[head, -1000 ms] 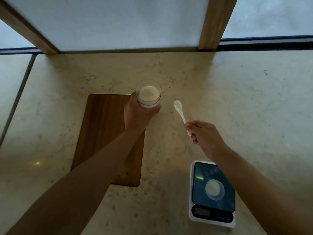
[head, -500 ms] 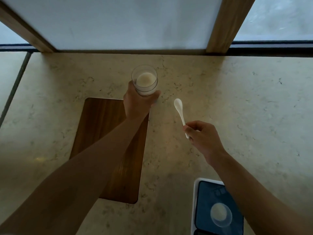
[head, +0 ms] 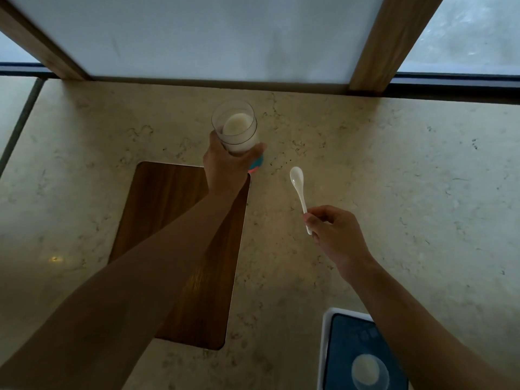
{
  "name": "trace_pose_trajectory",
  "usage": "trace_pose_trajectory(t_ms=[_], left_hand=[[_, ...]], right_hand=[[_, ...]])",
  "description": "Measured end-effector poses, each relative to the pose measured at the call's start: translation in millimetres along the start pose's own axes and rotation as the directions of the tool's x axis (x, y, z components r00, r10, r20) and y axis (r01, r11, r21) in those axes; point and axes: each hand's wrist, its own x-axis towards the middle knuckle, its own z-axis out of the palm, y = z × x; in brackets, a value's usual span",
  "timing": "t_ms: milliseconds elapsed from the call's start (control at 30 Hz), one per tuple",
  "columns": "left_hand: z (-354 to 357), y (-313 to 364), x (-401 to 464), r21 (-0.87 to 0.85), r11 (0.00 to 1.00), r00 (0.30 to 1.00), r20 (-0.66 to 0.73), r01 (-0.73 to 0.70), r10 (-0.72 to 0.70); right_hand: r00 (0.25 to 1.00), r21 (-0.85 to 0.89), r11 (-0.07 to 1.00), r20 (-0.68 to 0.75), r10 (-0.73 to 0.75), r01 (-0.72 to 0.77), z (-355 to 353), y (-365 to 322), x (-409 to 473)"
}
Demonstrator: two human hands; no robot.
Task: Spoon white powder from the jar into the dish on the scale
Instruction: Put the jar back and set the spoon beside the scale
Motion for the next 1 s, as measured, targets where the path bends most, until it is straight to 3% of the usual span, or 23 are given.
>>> trace_pose_trajectory(t_ms=[367,767,1000], left_hand=[[-6,-5,1,-0.039,0.999,0.997,0.07,0.037,-0.034],[-46,1,-53,0.215,0.964,0.969,0.152,0.158,-0.193],[-73,18,-113,0.257,0.962,0.956,0.246,0.095,-0.16]], right_hand=[[1.0,-0.012,1.0,0.0,0.005,-0.005,-2,-2,-6],[0.999,-0.031,0.999,-0.031,-0.043,0.042,-18,-8,-45],[0.994,-0.042,0.996,-0.081,-0.077,0.074,-37,5,-90]])
